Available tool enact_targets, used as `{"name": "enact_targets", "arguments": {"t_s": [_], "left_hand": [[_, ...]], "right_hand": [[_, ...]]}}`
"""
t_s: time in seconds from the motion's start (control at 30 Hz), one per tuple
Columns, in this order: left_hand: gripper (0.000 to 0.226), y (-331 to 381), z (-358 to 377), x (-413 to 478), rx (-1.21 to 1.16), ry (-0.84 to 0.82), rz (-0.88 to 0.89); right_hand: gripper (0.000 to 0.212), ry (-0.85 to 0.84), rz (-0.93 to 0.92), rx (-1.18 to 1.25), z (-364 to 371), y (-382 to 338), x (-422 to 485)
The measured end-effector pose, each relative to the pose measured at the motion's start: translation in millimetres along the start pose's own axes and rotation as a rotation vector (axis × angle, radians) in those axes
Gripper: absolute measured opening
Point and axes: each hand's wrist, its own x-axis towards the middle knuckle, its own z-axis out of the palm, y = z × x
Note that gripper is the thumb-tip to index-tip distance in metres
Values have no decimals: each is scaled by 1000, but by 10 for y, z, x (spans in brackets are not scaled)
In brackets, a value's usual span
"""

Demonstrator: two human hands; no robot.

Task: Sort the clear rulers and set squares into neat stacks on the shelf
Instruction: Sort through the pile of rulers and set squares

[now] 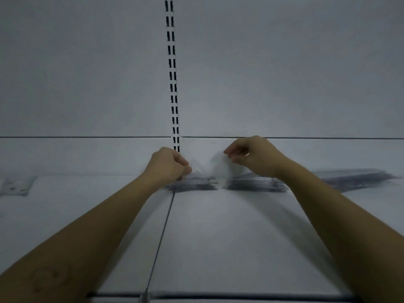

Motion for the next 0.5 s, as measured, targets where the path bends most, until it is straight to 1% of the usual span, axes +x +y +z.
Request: {"name": "enact_targets", "arguments": {"t_s": [0.07, 0.1, 0.17, 0.23, 0.3, 0.37, 0.43, 0.5], "left_hand": [[14, -26, 76, -1, 241, 38, 26], [16, -41, 101, -17, 325, 63, 38], [23, -77, 124, -46, 419, 109, 87], [32, -113, 107, -71, 426, 105, 177], [52, -142, 57, -111, 419, 29, 274], [73, -163, 10, -152, 466, -74, 302], [81, -209, 1, -160, 546, -139, 271], [83, -260, 20, -150, 563, -180, 254]], "right_hand": [[23, -84, -22, -58, 64, 19, -64], [26, -129, -32, -83, 88, 19, -94], [29, -144, -49, -99, 106, 27, -143], [32, -117, -63, -113, 118, 36, -174], [38, -131, -66, -130, 156, 39, -190], [49, -160, -65, -138, 210, 30, -202], [57, -180, -76, -145, 268, -6, -209], [58, -192, -92, -176, 320, -61, -216]]}}
